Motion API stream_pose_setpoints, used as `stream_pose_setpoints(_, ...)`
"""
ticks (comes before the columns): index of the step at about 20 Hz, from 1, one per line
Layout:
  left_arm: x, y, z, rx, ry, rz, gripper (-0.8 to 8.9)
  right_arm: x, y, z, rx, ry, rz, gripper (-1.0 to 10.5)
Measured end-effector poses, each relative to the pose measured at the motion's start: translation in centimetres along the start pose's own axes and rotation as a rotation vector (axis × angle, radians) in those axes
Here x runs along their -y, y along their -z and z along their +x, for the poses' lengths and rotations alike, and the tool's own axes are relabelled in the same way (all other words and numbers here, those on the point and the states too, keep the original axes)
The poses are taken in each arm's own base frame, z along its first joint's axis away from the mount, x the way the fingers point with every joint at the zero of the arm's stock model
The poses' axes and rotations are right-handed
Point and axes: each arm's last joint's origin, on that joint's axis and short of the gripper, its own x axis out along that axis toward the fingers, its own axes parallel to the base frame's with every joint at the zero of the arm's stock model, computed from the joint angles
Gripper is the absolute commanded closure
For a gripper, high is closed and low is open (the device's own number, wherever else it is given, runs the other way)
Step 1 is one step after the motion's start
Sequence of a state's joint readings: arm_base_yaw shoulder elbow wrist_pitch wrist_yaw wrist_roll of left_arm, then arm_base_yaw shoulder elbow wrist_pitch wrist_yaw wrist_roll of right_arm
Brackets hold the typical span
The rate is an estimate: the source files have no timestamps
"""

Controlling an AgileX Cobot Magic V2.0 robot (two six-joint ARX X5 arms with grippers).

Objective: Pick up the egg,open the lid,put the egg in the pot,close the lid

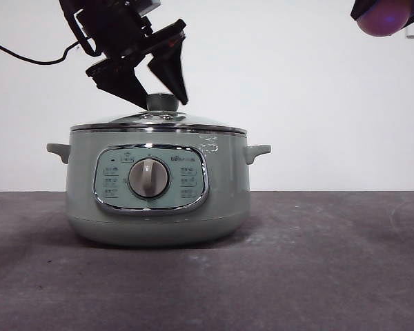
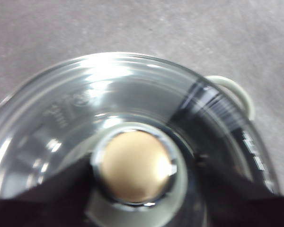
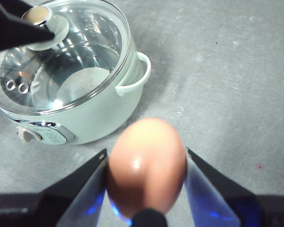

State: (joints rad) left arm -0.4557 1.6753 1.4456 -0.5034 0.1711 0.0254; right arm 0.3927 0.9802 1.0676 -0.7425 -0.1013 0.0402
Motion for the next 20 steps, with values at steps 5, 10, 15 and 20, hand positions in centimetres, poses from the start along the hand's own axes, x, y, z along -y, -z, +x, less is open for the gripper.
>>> stream_pose_setpoints(5,-0.1,0.0,0.0,0.002,-0.006,-0.001,8.22,0.0,0.0,0.0,0.0,0.0,0.0,9.6)
stream_pose_setpoints(10,-0.1,0.0,0.0,0.004,-0.01,0.0,8.22,0.0,0.0,0.0,0.001,0.0,0.0,9.6)
stream_pose_setpoints(15,0.1,-0.5,-2.4,0.043,-0.033,0.003,8.22,0.0,-0.1,0.0,0.012,-0.001,-0.001,9.6)
stream_pose_setpoints(20,0.7,-1.3,-9.5,0.181,-0.053,0.013,8.22,-0.1,-0.9,0.1,0.087,-0.039,-0.011,9.6)
